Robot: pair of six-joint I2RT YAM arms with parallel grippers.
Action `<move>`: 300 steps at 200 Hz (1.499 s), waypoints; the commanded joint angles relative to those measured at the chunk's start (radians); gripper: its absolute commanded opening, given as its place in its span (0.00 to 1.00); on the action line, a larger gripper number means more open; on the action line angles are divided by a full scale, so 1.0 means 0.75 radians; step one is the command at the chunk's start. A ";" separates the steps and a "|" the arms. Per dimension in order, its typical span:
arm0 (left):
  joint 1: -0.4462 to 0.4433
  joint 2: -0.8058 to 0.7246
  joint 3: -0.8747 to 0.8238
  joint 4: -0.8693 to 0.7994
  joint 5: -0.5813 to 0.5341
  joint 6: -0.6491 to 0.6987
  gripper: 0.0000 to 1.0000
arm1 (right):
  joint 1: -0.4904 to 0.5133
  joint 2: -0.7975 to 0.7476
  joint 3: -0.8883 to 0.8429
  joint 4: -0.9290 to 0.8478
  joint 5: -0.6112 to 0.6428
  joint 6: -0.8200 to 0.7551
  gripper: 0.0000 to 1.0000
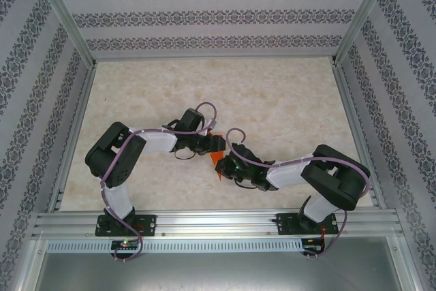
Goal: Fold a paper plane with a square sheet of paper (pick it up from the middle)
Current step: Fold the wing for the fifth time at the center of the table.
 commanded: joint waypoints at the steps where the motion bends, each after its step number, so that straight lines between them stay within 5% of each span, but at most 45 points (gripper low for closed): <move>1: -0.011 0.034 0.006 -0.077 -0.051 0.030 0.58 | -0.003 0.029 -0.045 0.003 0.009 0.023 0.02; 127: -0.012 0.026 0.005 -0.093 -0.055 0.033 0.58 | 0.009 -0.201 0.023 -0.154 0.004 -0.028 0.06; 300: -0.011 0.042 0.027 -0.119 -0.055 0.047 0.58 | 0.090 -0.002 -0.117 -0.064 0.008 0.140 0.06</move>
